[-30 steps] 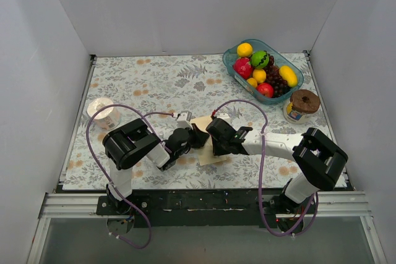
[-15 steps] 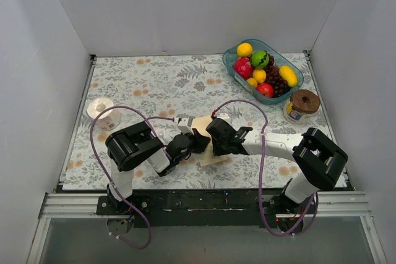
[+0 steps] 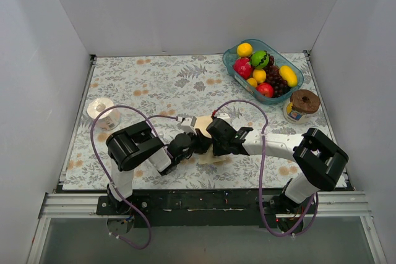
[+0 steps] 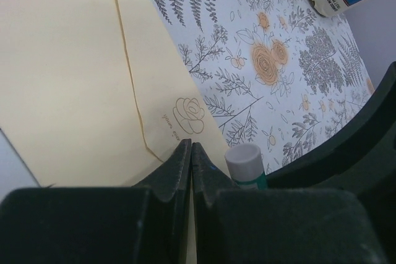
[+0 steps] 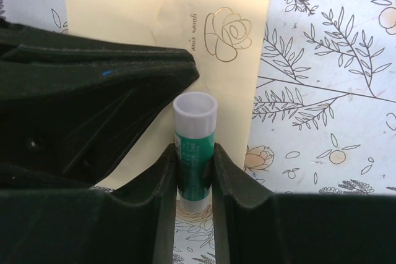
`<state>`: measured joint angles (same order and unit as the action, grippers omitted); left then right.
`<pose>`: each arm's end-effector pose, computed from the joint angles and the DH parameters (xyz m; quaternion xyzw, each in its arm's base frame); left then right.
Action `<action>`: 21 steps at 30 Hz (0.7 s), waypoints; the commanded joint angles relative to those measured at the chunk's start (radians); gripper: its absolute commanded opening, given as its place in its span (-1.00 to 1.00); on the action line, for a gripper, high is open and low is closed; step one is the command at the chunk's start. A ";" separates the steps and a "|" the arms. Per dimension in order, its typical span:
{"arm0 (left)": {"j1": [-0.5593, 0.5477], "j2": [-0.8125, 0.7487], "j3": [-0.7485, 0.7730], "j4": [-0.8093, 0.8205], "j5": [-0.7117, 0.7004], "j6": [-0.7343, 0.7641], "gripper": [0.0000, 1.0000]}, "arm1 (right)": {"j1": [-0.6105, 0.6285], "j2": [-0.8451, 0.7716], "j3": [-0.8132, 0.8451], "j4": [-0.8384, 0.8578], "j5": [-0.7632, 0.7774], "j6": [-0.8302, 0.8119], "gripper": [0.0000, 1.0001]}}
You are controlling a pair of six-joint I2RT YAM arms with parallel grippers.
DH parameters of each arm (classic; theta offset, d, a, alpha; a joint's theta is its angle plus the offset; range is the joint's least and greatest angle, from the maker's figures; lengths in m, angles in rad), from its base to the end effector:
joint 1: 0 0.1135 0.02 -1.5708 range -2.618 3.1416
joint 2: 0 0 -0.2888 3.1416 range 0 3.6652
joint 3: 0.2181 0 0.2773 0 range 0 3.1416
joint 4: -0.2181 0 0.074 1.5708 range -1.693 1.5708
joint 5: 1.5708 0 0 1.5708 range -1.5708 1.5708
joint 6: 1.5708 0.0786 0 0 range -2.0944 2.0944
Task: Place the letter into the envelope and seal it
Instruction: Press the envelope flap on the envelope.
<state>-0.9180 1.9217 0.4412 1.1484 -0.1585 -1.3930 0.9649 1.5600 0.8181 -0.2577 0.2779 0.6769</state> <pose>0.2205 -0.2679 0.0711 -0.2356 0.7781 -0.5035 0.2925 0.2101 0.2654 0.1377 -0.0977 0.9460 0.1136 0.2874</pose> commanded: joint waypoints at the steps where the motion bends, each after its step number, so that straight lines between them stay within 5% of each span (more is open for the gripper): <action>1: 0.060 0.062 0.017 -0.254 0.053 0.066 -1.00 | 0.006 0.043 -0.073 -0.097 -0.057 0.009 -0.97; 13: 0.185 0.080 0.100 -0.311 0.099 0.112 -1.00 | 0.006 0.029 -0.093 -0.086 -0.065 0.016 -0.97; 21: 0.192 -0.114 0.220 -0.458 0.131 0.183 -1.00 | 0.003 0.014 -0.019 -0.101 -0.072 -0.019 -0.97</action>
<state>-0.7464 1.9148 0.6071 0.9260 -0.0044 -1.2972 0.9638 1.5436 0.7998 -0.2348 0.2737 0.6735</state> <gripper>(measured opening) 0.008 0.297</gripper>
